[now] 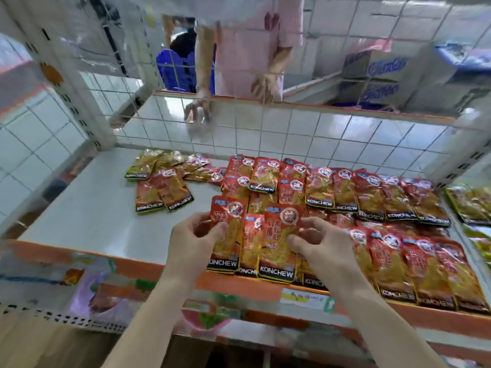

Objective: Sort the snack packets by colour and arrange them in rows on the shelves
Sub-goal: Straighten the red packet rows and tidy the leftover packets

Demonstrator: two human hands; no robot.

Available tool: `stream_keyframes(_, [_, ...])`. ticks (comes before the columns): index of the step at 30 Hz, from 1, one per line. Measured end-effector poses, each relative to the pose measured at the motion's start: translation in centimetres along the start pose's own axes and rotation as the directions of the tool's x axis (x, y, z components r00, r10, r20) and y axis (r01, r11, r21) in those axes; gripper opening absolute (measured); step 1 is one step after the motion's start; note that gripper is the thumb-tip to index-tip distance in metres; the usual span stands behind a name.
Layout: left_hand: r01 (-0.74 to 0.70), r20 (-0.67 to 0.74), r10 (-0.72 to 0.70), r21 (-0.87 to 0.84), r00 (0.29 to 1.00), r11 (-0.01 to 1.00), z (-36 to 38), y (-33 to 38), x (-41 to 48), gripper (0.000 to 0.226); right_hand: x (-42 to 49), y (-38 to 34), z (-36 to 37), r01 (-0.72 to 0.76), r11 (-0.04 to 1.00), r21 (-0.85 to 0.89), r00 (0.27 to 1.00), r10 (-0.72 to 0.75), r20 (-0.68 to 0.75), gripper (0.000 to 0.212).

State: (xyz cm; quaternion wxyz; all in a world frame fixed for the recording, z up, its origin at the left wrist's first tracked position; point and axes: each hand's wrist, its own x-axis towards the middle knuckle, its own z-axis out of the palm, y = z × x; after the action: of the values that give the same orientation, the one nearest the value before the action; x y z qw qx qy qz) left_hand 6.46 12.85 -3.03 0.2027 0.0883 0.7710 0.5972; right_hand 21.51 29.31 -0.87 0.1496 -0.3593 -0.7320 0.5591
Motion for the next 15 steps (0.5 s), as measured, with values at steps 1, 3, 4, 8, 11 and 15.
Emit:
stream_keyframes(1, [-0.022, 0.005, 0.022, 0.019, 1.000, 1.000, 0.2, -0.2, 0.0, 0.015, -0.1, 0.0, 0.3, 0.008, 1.000, -0.011, 1.000, -0.008, -0.013, 0.018])
stream_keyframes(3, [-0.067, 0.037, 0.065, 0.062, 0.997, 0.996, 0.1, -1.0, 0.5, 0.012, 0.1, 0.0, 1.4, 0.008, 0.999, -0.034, 0.998, -0.010, -0.055, 0.019])
stream_keyframes(4, [-0.094, 0.058, 0.089, 0.089, 0.994, 0.992, 0.0, -1.3, 0.7, 0.012, 0.2, 0.2, 1.9, 0.004, 0.999, -0.040, 0.997, -0.007, -0.077, 0.018])
stream_keyframes(8, [-0.215, 0.110, 0.198, 0.180, 0.974, 0.960, -0.2, -2.0, 1.0, 0.013, 0.2, 0.3, 3.3, -0.005, 0.996, -0.084, 0.990, -0.007, -0.143, 0.023])
stream_keyframes(11, [-0.290, 0.113, 0.272, 0.196, 0.956, 0.937, 0.0, -2.0, 0.9, 0.017, 0.1, 0.2, 3.9, -0.007, 0.991, -0.131, 0.987, -0.014, -0.161, 0.029])
stream_keyframes(15, [-0.342, 0.130, 0.323, 0.173, 0.937, 0.924, 0.6, -2.1, 0.7, 0.020, -0.3, 0.3, 3.3, -0.022, 0.996, -0.083, 0.980, 0.005, -0.200, 0.021])
